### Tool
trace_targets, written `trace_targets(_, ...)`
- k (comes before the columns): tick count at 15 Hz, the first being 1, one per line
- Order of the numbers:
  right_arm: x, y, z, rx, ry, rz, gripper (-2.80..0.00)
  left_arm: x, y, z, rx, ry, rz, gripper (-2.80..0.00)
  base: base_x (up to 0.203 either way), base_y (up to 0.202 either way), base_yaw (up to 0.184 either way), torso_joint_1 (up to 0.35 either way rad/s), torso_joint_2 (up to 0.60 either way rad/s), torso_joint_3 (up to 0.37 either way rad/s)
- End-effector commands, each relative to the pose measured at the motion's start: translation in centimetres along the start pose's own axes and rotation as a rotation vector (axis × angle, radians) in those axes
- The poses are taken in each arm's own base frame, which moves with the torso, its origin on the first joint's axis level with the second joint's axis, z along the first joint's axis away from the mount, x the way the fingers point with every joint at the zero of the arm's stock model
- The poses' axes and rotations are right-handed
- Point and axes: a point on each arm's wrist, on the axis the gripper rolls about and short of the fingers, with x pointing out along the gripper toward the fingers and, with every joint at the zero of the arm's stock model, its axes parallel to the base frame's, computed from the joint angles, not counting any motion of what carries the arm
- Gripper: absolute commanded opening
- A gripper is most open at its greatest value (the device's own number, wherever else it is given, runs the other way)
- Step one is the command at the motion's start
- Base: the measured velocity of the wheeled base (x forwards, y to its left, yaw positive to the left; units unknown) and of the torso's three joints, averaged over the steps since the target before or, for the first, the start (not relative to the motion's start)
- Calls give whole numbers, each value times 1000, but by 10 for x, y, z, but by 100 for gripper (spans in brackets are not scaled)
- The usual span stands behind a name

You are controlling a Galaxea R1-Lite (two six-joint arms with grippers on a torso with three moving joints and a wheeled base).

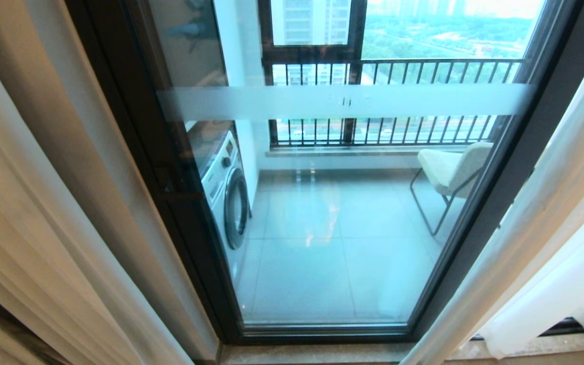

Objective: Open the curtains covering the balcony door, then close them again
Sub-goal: Close the inner curtains on both sides

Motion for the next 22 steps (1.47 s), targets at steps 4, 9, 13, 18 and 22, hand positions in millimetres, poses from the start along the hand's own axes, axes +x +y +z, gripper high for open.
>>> trace_targets(4,0,0,0,-1,-1,0,-280,51,-9,-1,3,-65,163,0,0,0,0,0,0,0)
trace_targets(9,0,0,0,-1,-1,0,-280,80,-24,-8,12,-44,169,0,0,0,0,0,0,0)
trace_targets(13,0,0,0,-1,-1,0,-280,107,-39,-10,16,-23,169,0,0,0,0,0,0,0)
trace_targets(18,0,0,0,-2,-1,0,-280,144,-47,-22,-20,64,227,0,0,0,0,0,0,0)
trace_targets(22,0,0,0,-1,-1,0,-280,162,-57,-28,-48,133,226,0,0,0,0,0,0,0)
